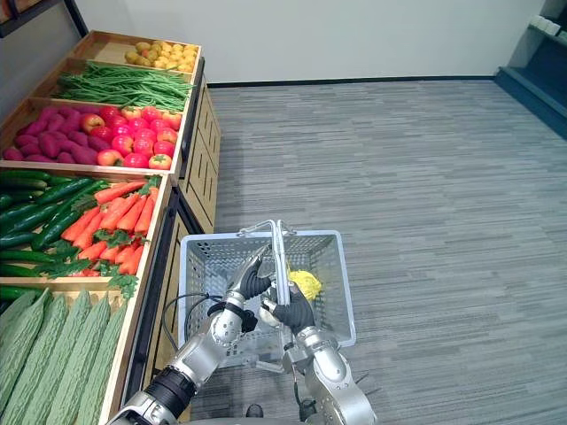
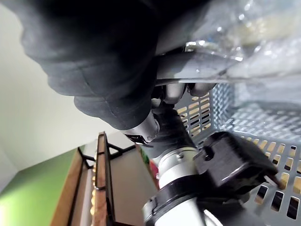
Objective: Pick vegetable in the basket
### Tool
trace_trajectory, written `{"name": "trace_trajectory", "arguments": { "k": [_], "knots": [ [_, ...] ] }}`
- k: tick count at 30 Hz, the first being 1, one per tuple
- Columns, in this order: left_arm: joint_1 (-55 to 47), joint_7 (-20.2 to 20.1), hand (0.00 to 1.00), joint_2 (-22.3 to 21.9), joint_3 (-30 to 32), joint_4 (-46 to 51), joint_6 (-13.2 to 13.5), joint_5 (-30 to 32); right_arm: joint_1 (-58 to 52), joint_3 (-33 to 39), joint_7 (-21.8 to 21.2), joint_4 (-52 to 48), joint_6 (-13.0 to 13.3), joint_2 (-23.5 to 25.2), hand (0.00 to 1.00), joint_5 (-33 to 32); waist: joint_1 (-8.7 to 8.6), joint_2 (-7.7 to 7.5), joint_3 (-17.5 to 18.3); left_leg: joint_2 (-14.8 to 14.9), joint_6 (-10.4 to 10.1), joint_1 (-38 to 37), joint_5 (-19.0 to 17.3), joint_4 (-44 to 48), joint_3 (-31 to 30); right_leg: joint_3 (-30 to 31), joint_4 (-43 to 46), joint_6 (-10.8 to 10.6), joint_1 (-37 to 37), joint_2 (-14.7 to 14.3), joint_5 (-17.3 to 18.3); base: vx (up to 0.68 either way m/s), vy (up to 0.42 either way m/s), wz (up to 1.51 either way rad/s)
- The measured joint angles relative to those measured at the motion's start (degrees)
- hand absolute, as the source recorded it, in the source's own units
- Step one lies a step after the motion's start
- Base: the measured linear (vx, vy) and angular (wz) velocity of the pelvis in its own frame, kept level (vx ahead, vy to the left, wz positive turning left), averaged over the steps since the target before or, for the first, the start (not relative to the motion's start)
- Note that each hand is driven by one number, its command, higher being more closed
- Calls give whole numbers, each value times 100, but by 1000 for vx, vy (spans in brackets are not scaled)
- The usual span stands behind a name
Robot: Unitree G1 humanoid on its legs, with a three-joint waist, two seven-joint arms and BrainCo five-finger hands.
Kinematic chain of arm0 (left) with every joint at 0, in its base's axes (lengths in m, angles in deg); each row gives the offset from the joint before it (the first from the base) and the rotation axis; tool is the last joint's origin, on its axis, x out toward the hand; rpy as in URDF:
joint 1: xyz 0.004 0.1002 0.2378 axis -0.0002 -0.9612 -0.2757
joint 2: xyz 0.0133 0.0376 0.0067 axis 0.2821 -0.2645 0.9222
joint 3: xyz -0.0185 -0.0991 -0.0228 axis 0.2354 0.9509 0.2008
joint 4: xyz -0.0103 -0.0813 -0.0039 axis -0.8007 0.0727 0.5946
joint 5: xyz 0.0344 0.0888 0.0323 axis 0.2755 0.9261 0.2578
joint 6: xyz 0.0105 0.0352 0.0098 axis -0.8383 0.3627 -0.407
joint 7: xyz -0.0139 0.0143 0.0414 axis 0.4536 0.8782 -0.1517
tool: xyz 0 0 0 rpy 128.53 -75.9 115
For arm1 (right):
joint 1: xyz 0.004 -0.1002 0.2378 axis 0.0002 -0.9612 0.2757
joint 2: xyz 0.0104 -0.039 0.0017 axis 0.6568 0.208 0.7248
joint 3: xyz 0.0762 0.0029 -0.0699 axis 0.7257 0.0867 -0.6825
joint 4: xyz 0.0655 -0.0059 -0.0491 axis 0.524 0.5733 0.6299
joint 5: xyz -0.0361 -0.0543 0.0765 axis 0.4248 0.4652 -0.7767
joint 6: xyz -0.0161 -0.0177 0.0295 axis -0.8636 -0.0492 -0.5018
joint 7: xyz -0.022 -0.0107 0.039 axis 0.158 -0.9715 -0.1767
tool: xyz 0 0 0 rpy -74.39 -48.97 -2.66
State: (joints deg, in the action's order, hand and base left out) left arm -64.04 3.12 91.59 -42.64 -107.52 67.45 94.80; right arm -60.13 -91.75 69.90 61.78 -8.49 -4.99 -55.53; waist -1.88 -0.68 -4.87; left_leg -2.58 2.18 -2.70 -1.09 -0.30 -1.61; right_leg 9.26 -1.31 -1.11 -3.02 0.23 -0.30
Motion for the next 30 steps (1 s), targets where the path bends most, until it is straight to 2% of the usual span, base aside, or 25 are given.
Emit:
{"name": "trace_trajectory", "arguments": {
  "k": [6, 12, 15, 20, 23, 26, 30],
  "knots": [
    [-707, 2, 0, -44, 121, 1021, 233, -613, -72, 879, 464, 0, -9, 170, 100, 715, 20, 5, 1, 8, -94, -86, 153, -207, -152, -146, 3, 4, -38, 1, 3, -6, -13, 13],
    [-1485, -27, 0, -125, 960, 2011, 467, -1336, -117, 1895, 811, -36, -4, 318, 100, 886, 48, 113, 84, -5, -117, -224, 267, -500, -263, -303, 20, -19, -75, 15, 35, -19, -2, 11],
    [-1867, -132, 0, -93, 1468, 2382, 629, -1801, -273, 2397, 847, -126, -4, 370, 100, 897, 118, 164, 116, -16, -92, -220, 286, -499, -286, -325, 23, -26, -77, 28, 40, 3, 6, 6],
    [-2411, -174, 0, -109, 2287, 2336, 698, -2724, -435, 2957, 902, -126, -3, 373, 100, 1011, 121, 175, 123, -38, -90, -218, 287, -499, -285, -340, 23, -39, -81, 56, 50, 2, 0, 1],
    [-2534, -274, 0, -114, 2639, 1976, 699, -3024, -554, 3146, 919, -125, -4, 405, 100, 1013, 125, 175, 123, -44, -91, -222, 285, -500, -274, -335, 36, -48, -80, 66, 57, 0, 0, 0],
    [-2677, -379, 0, -155, 2934, 1551, 689, -3226, -673, 3230, 920, -123, -4, 476, 100, 1076, 132, 175, 123, -43, -114, -235, 262, -507, -224, -300, 78, -44, -62, 64, 82, -14, -6, -6],
    [-2831, -395, 0, -270, 3017, 1370, 679, -3242, -710, 3321, 922, -64, -4, 506, 100, 1134, 189, 175, 126, -39, -67, -186, 227, -538, -107, -270, 181, -84, 42, 66, 178, -29, -13, -11]
  ]
}}
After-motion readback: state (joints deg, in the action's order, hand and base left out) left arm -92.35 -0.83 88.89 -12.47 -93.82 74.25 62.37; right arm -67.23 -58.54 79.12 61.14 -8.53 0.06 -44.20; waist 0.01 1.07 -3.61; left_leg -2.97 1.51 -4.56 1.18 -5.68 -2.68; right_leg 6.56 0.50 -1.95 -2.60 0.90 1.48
